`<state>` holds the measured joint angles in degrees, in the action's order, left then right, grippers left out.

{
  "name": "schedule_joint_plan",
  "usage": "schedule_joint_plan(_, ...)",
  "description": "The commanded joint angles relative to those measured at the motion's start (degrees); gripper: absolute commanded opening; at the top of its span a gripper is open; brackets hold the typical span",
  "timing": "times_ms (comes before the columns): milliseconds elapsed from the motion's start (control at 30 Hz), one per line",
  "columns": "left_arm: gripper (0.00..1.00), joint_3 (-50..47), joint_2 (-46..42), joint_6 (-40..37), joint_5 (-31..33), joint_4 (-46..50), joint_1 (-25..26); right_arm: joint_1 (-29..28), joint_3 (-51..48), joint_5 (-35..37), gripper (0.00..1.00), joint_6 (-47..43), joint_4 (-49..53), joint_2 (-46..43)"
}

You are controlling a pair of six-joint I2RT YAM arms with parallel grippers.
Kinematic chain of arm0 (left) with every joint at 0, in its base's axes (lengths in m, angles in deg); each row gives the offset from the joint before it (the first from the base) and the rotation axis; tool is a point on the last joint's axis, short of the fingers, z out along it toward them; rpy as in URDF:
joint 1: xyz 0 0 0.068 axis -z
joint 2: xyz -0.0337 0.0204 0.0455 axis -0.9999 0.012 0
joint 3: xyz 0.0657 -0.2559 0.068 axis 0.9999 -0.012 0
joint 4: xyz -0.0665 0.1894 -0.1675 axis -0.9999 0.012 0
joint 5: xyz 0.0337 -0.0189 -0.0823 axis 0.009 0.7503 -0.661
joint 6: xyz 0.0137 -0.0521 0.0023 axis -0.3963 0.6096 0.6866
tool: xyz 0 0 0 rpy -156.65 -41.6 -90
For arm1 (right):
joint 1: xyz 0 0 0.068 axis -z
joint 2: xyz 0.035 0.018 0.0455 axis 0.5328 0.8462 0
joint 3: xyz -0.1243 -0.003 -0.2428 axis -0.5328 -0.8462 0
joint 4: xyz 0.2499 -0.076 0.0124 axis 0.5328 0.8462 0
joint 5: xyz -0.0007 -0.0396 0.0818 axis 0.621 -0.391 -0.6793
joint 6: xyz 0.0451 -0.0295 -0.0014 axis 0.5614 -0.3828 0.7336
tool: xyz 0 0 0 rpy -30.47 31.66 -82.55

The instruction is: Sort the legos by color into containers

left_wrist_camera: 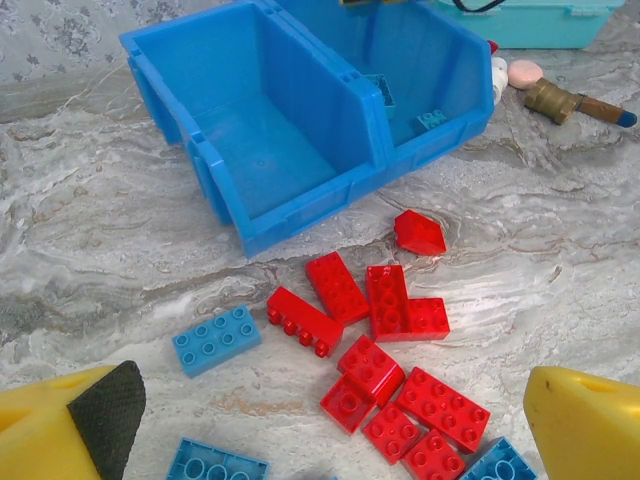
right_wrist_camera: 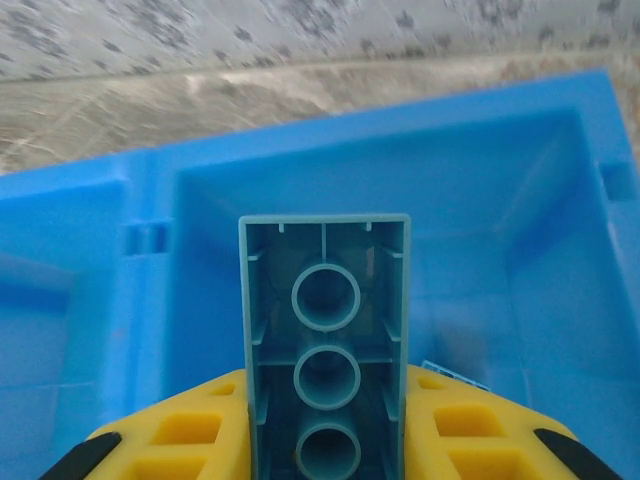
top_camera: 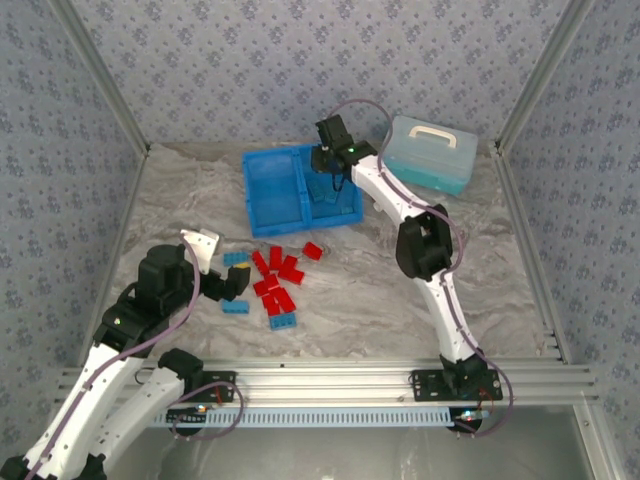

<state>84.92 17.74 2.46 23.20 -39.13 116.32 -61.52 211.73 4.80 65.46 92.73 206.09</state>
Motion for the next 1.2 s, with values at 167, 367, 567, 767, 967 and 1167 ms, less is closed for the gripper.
schedule_joint_plan(167,0.99,0.25,-0.33,-0.08,0.57,-0.49,-0.11,1.43,4.03,-3.26,0.42,4.90,3.91,4.62)
schedule_joint_plan(367,0.99,0.53,0.41,0.65,1.71,-0.60,-0.11,1.59,7.70,-3.15,0.51,3.45,6.02,1.65)
schedule_joint_plan(567,0.99,3.32,2.09,9.38,10.37,1.19,-0.15,1.31,6.74,-3.59,0.51,1.49,7.64,-6.33)
schedule_joint_plan(767,0.99,5.03,5.22,39.98,24.25,13.27,-0.11,-3.34,-12.25,-0.25,0.57,-4.49,1.83,-24.55)
schedule_joint_plan(967,0.97,0.06,9.31,63.81,19.77,18.78,-0.22,-10.02,-40.19,3.12,0.83,-7.20,-9.19,-45.84)
schedule_joint_plan(1167,0.97,-6.70,12.50,73.94,10.20,12.49,-0.29,-14.12,-56.59,6.10,0.94,-4.15,-9.83,-58.15)
